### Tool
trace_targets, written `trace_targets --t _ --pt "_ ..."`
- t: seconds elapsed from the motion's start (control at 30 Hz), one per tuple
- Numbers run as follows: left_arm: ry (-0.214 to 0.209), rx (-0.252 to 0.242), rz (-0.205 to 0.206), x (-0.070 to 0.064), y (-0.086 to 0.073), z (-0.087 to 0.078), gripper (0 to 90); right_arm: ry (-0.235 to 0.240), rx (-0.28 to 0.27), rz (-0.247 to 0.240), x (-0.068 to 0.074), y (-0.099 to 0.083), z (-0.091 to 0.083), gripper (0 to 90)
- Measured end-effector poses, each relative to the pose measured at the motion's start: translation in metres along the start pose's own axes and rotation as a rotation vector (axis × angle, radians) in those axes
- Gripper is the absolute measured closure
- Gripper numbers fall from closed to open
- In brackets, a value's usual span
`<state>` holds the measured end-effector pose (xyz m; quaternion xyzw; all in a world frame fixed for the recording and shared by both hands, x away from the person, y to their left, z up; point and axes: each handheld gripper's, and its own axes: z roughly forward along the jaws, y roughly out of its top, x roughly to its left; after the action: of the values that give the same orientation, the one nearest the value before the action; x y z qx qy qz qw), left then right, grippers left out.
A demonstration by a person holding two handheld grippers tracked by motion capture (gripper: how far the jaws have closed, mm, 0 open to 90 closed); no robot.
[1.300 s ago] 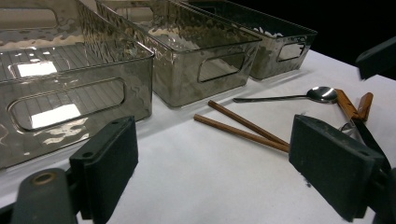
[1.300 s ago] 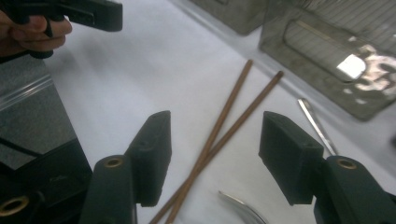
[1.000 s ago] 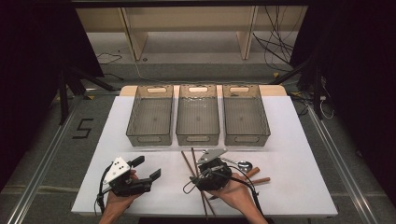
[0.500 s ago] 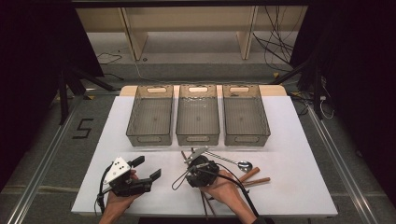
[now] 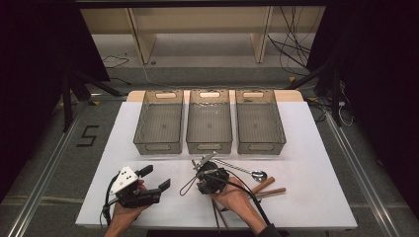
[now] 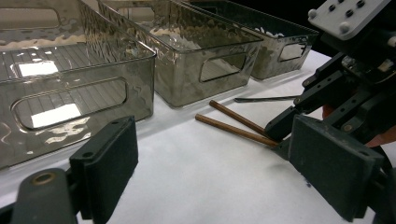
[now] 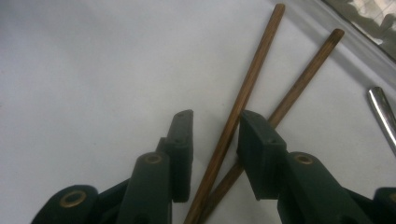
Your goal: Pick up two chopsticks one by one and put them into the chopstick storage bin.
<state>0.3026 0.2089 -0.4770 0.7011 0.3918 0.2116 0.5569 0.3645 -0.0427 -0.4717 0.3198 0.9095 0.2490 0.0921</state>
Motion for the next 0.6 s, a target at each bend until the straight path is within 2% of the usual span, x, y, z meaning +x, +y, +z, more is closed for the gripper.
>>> trace_targets --t 0.33,0.6 --pt "-0.001 0.002 0.006 0.0005 0.0002 -0.0006 15.6 -0.010 0.026 0.004 0.0045 0.0008 0.0050 70.3" --pt "-0.003 0.004 0.006 -0.0003 0.0000 -0.0001 15.6 -0.027 0.039 0.018 0.0096 0.0006 0.0041 77.4"
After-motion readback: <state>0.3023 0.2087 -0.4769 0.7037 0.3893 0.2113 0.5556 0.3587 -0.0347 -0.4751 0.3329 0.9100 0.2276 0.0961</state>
